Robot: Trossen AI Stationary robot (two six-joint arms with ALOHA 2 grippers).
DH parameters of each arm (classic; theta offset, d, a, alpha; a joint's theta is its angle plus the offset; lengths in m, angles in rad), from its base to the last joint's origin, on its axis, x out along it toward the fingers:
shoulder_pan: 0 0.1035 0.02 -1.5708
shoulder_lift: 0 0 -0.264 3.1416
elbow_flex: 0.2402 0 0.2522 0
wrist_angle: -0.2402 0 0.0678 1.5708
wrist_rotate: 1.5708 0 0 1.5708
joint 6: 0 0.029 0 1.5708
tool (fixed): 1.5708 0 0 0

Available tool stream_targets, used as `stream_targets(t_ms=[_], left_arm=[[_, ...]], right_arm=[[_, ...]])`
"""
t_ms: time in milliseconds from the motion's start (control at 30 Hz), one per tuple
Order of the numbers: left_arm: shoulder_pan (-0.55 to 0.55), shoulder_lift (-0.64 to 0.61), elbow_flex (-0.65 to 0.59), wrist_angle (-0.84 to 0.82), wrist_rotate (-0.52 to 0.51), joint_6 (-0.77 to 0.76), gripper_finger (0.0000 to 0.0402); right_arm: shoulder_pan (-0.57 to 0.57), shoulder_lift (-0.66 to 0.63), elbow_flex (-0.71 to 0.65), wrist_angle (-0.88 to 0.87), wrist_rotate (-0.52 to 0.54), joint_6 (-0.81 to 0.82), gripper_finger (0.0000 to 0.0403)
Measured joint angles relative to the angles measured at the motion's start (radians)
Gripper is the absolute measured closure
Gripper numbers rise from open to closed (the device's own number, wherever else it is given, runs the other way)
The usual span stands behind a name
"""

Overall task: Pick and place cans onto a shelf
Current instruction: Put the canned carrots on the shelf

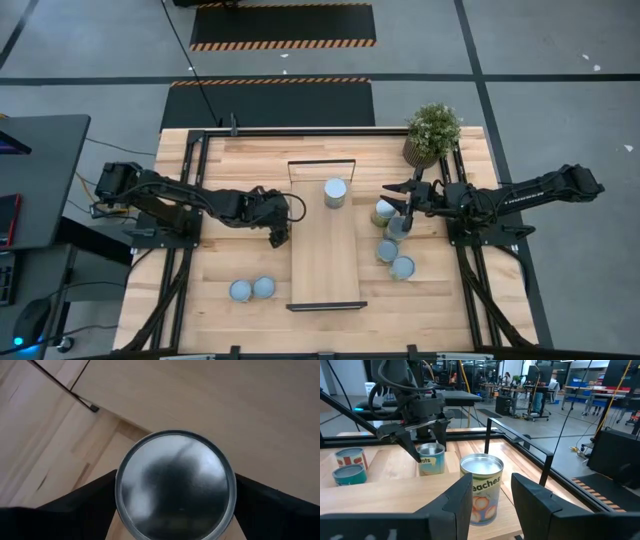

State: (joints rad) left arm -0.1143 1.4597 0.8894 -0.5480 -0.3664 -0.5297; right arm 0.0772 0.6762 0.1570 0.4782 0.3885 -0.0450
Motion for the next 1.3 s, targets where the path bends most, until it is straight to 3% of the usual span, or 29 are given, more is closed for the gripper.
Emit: stream_targets(t_ms=[367,567,867,1000,1300], left_arm=[[0.000,0.040,0.003,0.022,0.001,0.016,0.0071],[0.006,0.041,0.061,-0.085,0.008,0.012,0.0077],[0.097,0.040,0.244,-0.265,0.002,-0.202,0.0075],[0.135,0.039,0.300,-0.238,-0.001,-0.321,0.0075],[0.138,0.143,0.302,-0.062,0.007,-0.347,0.0075]], right_arm=[[0.000,0.005,0.000,0.008,0.000,0.000,0.0260],[0.000,0.006,0.000,0.008,0.000,0.000,0.0260],[0.000,0.006,0.000,0.015,0.000,-0.001,0.0260],[0.000,0.006,0.000,0.015,0.000,-0.002,0.0260],[0.000,0.006,0.000,0.015,-0.022,-0.002,0.0260]])
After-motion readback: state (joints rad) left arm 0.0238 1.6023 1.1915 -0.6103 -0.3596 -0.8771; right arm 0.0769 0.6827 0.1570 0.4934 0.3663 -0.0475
